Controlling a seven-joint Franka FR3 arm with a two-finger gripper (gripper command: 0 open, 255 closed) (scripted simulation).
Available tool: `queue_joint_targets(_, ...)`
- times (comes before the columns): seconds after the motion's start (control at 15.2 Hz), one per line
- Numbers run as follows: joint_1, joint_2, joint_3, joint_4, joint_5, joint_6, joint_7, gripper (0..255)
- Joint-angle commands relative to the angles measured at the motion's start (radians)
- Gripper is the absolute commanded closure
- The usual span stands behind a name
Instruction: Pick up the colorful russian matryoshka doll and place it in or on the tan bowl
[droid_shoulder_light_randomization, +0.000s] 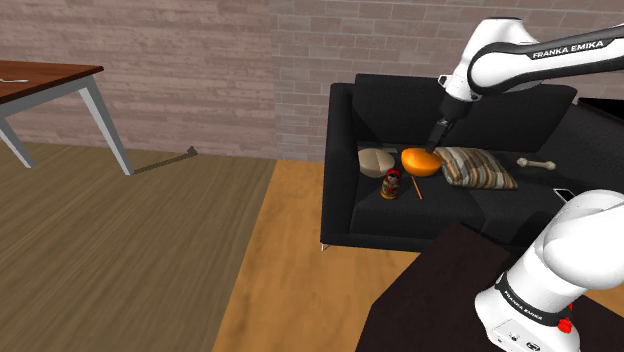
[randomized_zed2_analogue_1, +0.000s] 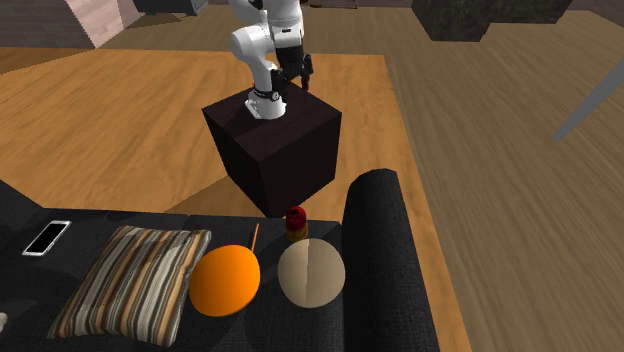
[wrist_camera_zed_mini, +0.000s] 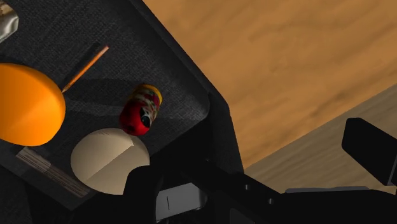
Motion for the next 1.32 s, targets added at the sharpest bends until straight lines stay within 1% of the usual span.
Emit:
queue_joint_targets(0.0, 0.002, 0.054, -0.041, -0.007, -0.001, 0.074, -0.047, 0)
queue_joint_targets(0.2, 0.015, 0.153, -0.107, -0.003, 0.014, 0.184, -0.126, 0)
queue_joint_targets(0.33, 0.031, 0.227, -0.154, 0.008, 0.039, 0.254, -0.186, 0)
queue_joint_targets(0.46, 0.053, 0.306, -0.201, 0.025, 0.08, 0.32, -0.256, 0)
queue_joint_targets(0.59, 0.082, 0.392, -0.25, 0.051, 0.144, 0.38, -0.34, 0)
queue_joint_targets(0.73, 0.112, 0.484, -0.294, 0.084, 0.235, 0.43, -0.441, 0)
queue_joint_targets(0.92, 0.139, 0.634, -0.334, 0.15, 0.426, 0.48, -0.628, 0)
queue_joint_targets(1.06, 0.125, 0.737, -0.326, 0.207, 0.565, 0.491, -0.757, 0)
queue_joint_targets(1.25, 0.06, 0.882, -0.273, 0.304, 0.738, 0.491, -0.919, 0)
